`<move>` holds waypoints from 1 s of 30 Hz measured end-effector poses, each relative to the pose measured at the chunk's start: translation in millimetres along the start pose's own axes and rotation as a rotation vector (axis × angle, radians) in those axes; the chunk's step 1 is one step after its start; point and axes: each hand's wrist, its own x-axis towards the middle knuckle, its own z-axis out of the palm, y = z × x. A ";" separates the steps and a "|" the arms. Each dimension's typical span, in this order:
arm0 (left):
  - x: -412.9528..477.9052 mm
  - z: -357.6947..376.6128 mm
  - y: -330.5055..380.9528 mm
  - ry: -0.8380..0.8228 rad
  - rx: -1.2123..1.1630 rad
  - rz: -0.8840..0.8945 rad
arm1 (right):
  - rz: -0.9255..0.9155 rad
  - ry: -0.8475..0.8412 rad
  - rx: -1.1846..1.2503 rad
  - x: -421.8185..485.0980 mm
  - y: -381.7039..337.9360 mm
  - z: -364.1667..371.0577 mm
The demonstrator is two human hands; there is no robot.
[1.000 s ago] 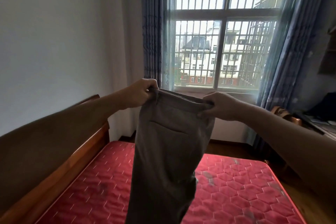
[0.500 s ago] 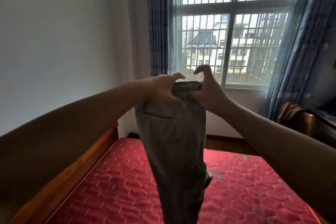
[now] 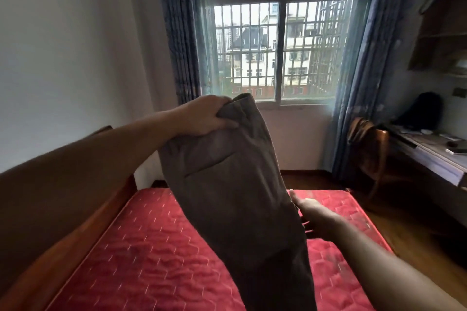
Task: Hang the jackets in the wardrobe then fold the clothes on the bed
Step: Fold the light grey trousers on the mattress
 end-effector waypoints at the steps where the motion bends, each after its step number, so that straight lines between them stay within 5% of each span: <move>1: 1.0 0.4 2.3 -0.002 -0.006 -0.006 | -0.001 -0.027 0.075 3.5 0.8 1.5; 8: -14.1 -4.3 8.3 0.011 0.026 -0.054 | -0.010 -0.381 0.330 19.6 1.8 30.2; 13: -39.2 -31.8 -9.5 0.010 -0.015 -0.093 | -0.239 -0.143 0.782 29.8 0.7 50.9; 17: -50.2 -51.8 -26.8 0.077 -0.023 -0.117 | -0.310 -0.123 0.868 27.0 -21.0 56.9; 21: -52.8 -63.0 -39.1 0.091 0.011 -0.142 | -0.496 -0.422 0.642 10.3 -30.4 62.3; 26: -53.6 -71.3 -39.1 0.030 0.020 -0.143 | -0.719 -0.110 0.057 14.4 -20.5 70.4; 30: -50.9 -63.3 -30.8 -0.045 0.006 -0.136 | -0.642 0.019 -0.408 4.1 -40.6 66.8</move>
